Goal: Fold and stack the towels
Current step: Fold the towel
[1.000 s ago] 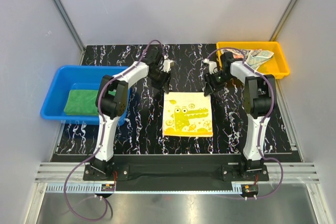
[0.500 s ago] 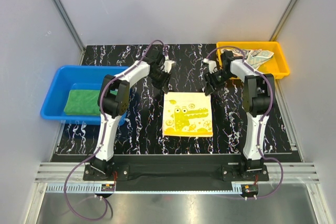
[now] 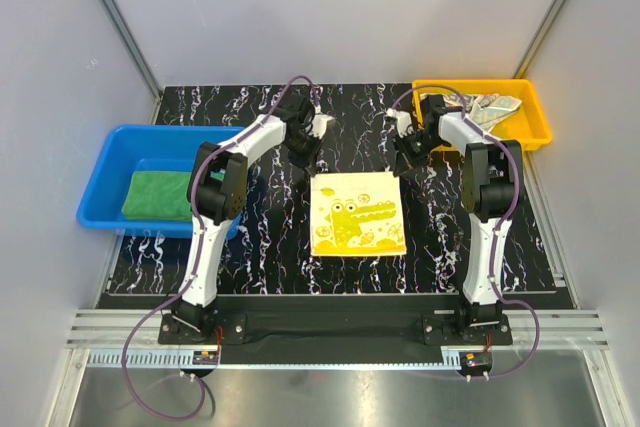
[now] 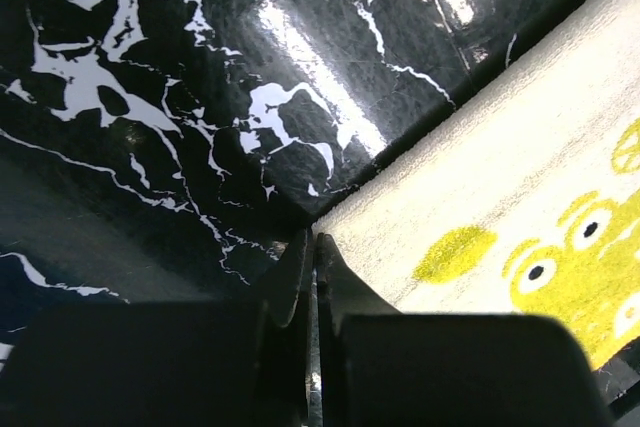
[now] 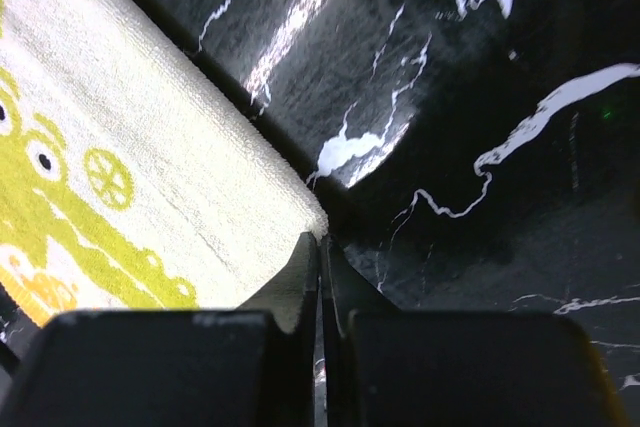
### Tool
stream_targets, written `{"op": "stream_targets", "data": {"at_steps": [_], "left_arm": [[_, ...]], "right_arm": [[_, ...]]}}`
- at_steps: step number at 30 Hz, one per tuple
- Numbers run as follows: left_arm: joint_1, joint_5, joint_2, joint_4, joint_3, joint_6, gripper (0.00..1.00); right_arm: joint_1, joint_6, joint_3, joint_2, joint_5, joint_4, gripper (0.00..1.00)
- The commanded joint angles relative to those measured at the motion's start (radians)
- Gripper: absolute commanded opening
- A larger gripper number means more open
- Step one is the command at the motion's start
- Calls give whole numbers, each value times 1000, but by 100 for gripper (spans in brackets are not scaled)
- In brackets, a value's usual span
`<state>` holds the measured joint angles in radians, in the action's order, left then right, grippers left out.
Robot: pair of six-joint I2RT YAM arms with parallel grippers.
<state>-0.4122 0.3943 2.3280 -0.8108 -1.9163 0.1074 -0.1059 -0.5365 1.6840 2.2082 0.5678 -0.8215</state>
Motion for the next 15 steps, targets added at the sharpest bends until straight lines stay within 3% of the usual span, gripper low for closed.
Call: {"op": "stream_targets", "data": {"at_steps": [1,8,15], "left_arm": [[13,-63,-84,24,-38,-5,0],[19,-83,-197,76,8,3,0],[13,-63,-409,199,229,2,0]], "right_arm": [[3,-25,63,-71,30,82,0],[3,-51,8,-175,-51,221,0],[5,-140,-337,-392,-68,514,0]]}}
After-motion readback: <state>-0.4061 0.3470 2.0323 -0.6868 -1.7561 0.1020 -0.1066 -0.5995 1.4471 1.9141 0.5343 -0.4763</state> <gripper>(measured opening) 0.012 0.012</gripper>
